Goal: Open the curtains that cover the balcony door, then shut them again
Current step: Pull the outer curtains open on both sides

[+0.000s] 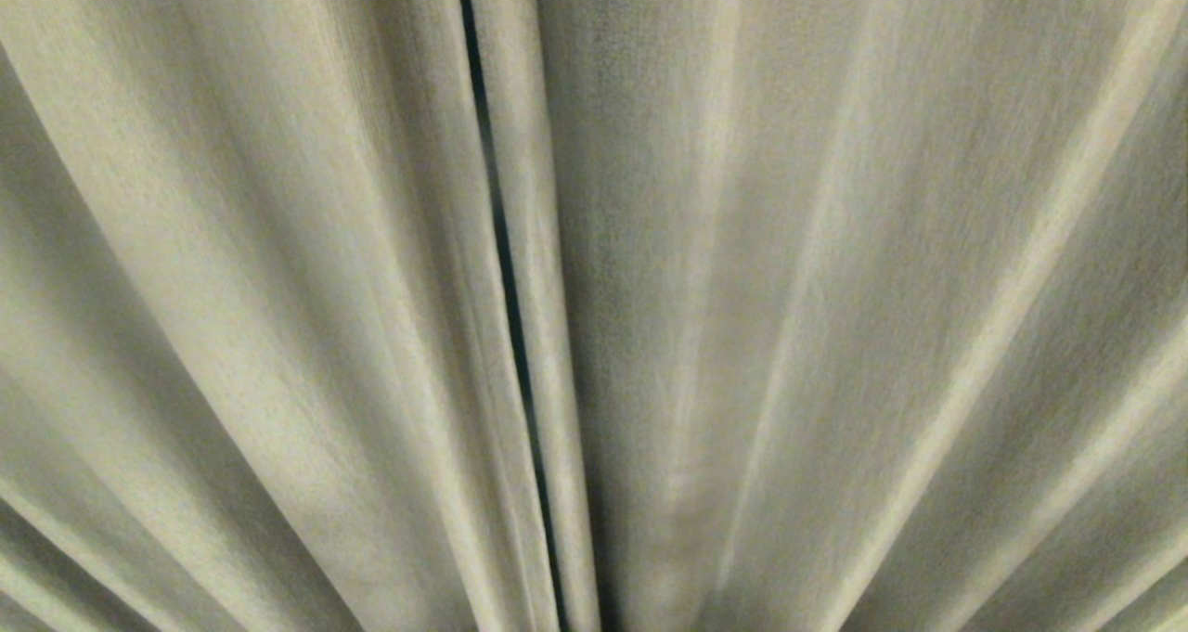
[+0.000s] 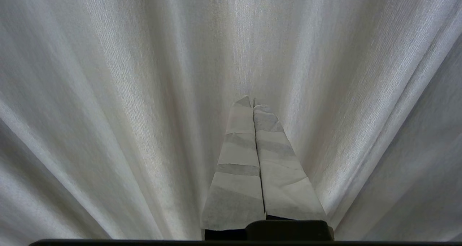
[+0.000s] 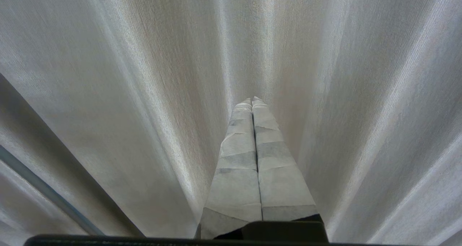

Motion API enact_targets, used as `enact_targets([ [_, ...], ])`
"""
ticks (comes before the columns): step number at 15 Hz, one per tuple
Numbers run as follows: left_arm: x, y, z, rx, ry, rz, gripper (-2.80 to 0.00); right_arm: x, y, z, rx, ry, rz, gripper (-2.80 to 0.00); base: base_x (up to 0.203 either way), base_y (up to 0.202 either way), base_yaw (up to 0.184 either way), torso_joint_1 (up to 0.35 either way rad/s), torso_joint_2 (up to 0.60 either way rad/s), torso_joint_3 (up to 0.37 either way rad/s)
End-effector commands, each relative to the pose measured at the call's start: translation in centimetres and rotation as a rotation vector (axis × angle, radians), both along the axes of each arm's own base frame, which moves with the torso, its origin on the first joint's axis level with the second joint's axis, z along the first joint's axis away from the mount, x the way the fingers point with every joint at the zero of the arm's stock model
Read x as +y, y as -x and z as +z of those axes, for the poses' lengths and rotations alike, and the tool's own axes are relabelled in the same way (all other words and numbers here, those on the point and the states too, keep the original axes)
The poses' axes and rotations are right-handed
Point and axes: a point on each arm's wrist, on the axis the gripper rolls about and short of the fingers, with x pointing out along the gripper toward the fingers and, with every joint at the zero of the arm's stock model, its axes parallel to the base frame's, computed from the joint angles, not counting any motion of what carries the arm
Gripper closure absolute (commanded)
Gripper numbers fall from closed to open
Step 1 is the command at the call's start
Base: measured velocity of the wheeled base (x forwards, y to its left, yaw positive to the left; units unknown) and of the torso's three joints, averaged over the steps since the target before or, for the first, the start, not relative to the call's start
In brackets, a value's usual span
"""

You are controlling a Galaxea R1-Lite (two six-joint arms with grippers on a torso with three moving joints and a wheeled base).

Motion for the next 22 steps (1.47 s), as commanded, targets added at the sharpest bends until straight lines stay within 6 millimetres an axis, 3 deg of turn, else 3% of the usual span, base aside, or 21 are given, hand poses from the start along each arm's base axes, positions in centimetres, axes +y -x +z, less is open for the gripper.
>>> enact_targets([
  [1,0.0,0.0,0.0,-0.001,0.0,0.0,0.0,0.0,-0.01,0.01,0.0,0.0,0.0,0.0,0.0,0.0,0.0,0.0,0.0,0.0],
  [17,0.0,0.0,0.0,-0.001,0.0,0.0,0.0,0.0,-0.01,0.01,0.001,0.006,0.001,0.0,0.0,0.0,0.0,0.0,0.0,0.0],
  [22,0.0,0.0,0.0,-0.001,0.0,0.0,0.0,0.08,0.0,0.37,-0.031,0.12,0.034,0.0,0.0,0.0,0.0,0.0,0.0,0.0],
])
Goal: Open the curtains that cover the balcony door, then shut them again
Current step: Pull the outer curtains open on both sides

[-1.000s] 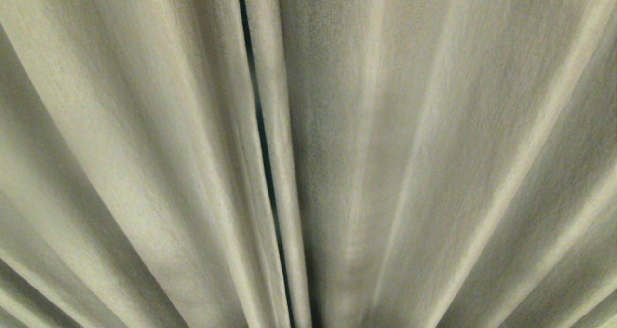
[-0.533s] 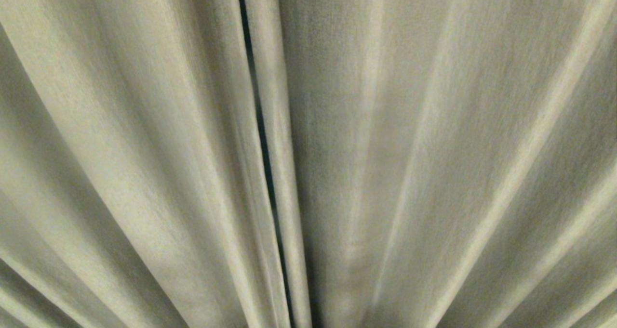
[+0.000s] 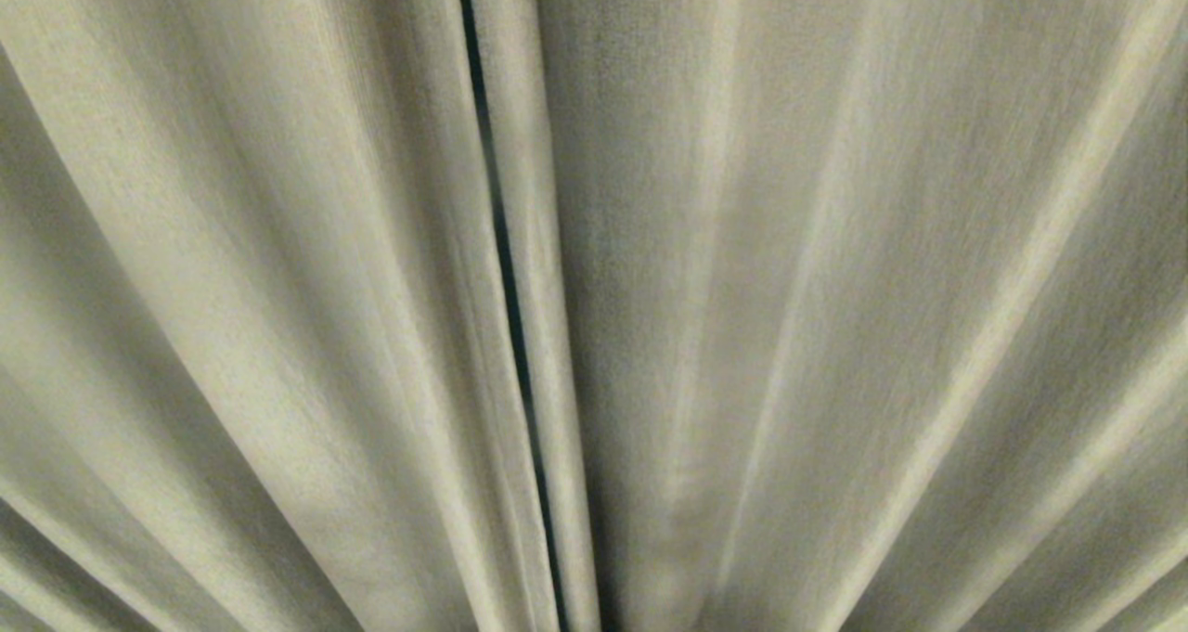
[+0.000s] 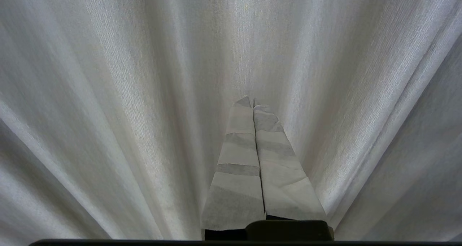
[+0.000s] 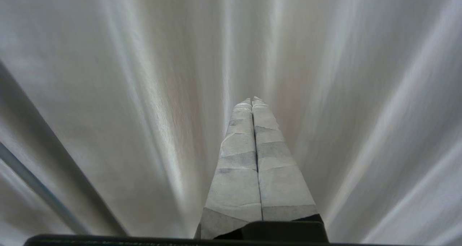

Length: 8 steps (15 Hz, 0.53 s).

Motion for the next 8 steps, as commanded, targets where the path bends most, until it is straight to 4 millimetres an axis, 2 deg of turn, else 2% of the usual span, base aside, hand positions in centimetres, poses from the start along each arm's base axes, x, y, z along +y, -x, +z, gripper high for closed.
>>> enact_targets([
  [1,0.0,0.0,0.0,0.0,0.0,0.001,0.0,0.1,0.0,0.5,-0.043,0.031,0.02,0.0,0.0,0.0,0.0,0.0,0.0,0.0],
  [5,0.0,0.0,0.0,-0.001,0.0,0.001,0.0,0.7,0.5,3.0,-0.178,0.106,0.289,0.0,0.0,0.0,0.0,0.0,0.0,0.0],
  [8,0.0,0.0,0.0,0.0,0.0,0.001,0.0,1.0,0.1,5.4,-0.168,0.161,0.424,0.0,0.0,0.0,0.0,0.0,0.0,0.0],
])
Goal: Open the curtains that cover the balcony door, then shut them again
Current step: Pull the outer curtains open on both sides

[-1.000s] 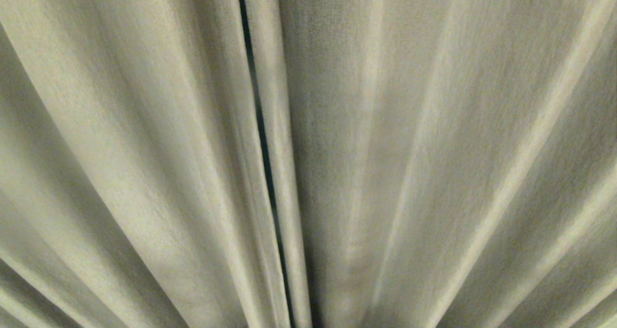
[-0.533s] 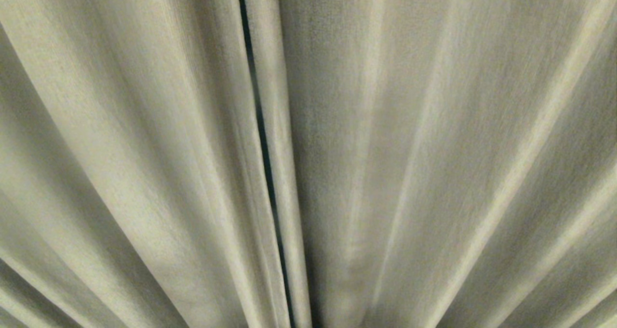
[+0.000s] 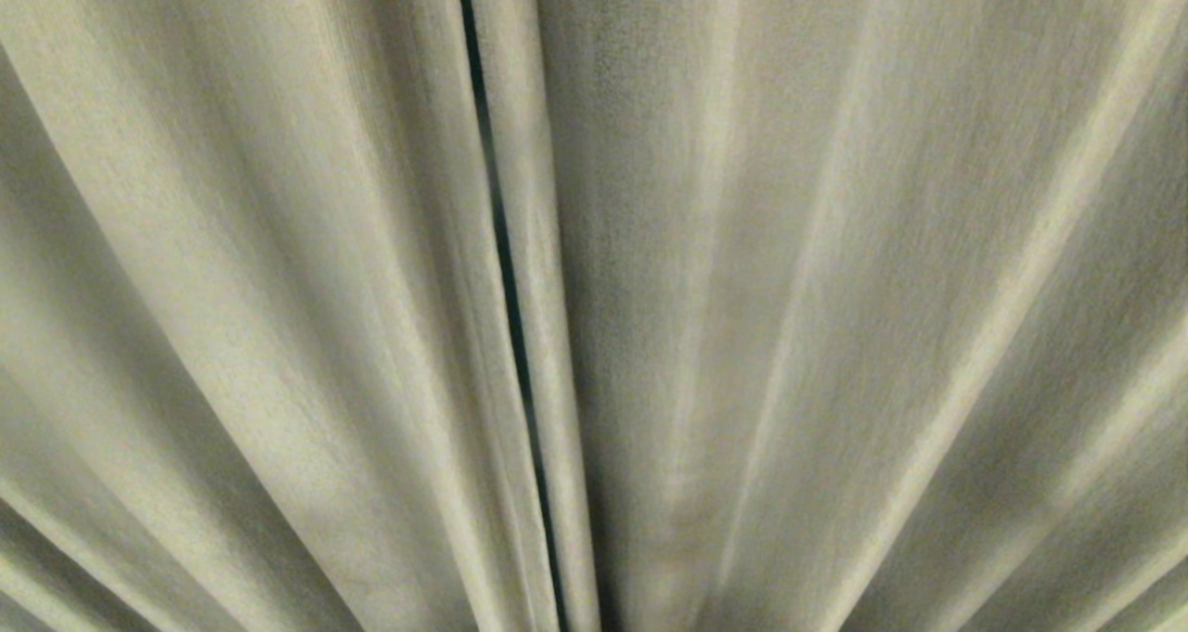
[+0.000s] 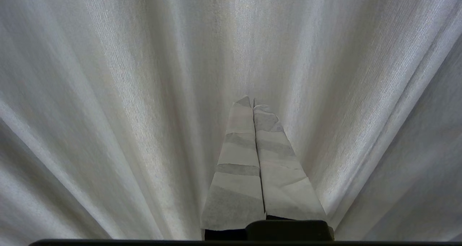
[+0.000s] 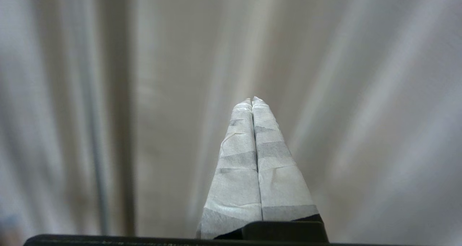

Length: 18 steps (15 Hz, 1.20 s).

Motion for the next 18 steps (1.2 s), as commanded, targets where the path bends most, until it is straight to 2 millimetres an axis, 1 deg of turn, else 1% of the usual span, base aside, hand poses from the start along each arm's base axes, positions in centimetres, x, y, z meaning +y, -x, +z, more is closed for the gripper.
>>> enact_targets([
  [1,0.0,0.0,0.0,0.0,0.0,0.0,0.0,0.1,-0.9,1.9,0.053,0.016,0.061,0.0,0.0,0.0,0.0,0.0,0.0,0.0],
  [3,0.0,0.0,0.0,0.0,0.0,0.0,0.0,0.1,-2.1,4.1,0.09,0.025,0.121,0.0,0.0,0.0,0.0,0.0,0.0,0.0],
  [5,0.0,0.0,0.0,0.0,0.0,0.0,0.0,0.3,-4.1,6.6,0.118,0.029,0.177,0.0,0.0,0.0,0.0,0.0,0.0,0.0],
  [6,0.0,0.0,0.0,0.0,0.0,0.0,0.0,0.5,-5.4,7.8,0.121,0.03,0.203,-2.8,0.0,0.0,0.0,0.0,0.0,0.0],
  [9,0.0,0.0,0.0,0.0,0.0,0.0,0.0,1.3,-9.2,11.1,0.083,0.03,0.259,-2.8,0.0,0.0,0.0,0.0,0.0,0.0],
  [11,0.0,0.0,0.0,0.0,0.0,0.0,0.0,1.8,-11.3,13.3,0.051,0.025,0.271,-2.8,0.0,0.0,0.0,0.0,0.0,0.0],
  [12,0.0,0.0,0.0,0.0,0.0,0.0,0.0,1.9,-12.0,13.9,0.046,0.022,0.274,-2.8,0.0,0.0,0.0,0.0,0.0,0.0],
  [18,0.0,0.0,0.0,-0.002,0.0,0.0,0.0,2.5,-15.9,15.7,0.067,0.027,0.252,-2.8,0.0,0.0,0.0,0.0,0.0,0.0],
])
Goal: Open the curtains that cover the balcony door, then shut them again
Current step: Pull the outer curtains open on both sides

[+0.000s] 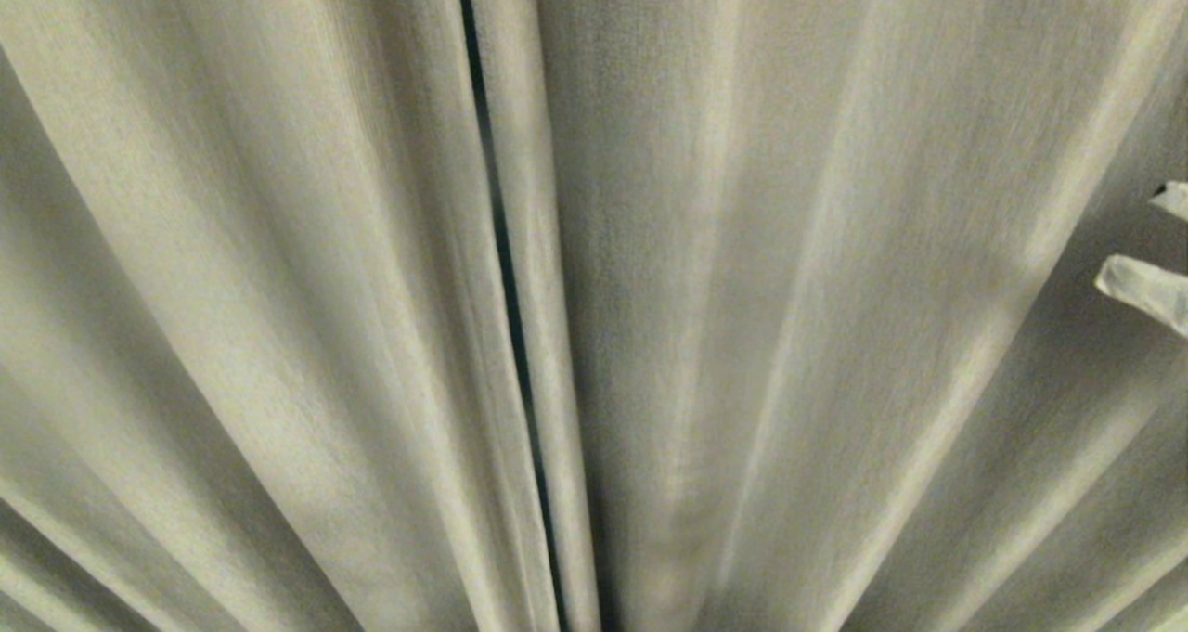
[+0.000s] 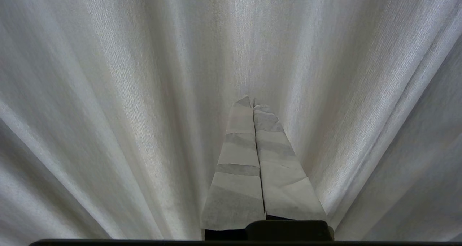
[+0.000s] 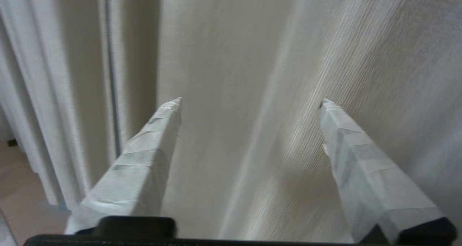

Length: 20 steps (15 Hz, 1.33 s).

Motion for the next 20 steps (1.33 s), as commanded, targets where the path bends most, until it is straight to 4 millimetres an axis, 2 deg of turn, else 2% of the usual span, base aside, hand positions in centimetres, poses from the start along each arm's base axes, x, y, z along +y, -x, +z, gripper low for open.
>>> enact_targets([
  [1,0.0,0.0,0.0,-0.002,0.0,0.0,0.0,0.1,-2.2,0.2,0.034,0.01,-0.021,-2.8,0.0,0.0,0.0,0.0,0.0,0.0],
  [6,0.0,0.0,0.0,0.0,0.0,0.0,0.0,-0.8,-5.3,1.5,0.021,0.033,-0.109,-2.8,0.0,0.0,0.0,0.0,0.0,0.0],
  [14,0.0,0.0,0.0,0.0,0.0,0.0,0.0,-0.4,-11.1,3.0,0.029,0.03,-0.108,-2.8,0.0,0.0,0.0,0.0,0.0,0.0],
  [20,0.0,0.0,0.0,0.0,0.0,0.0,0.0,-0.1,-14.6,2.8,0.052,0.035,-0.105,-2.8,0.0,0.0,0.0,0.0,0.0,0.0],
])
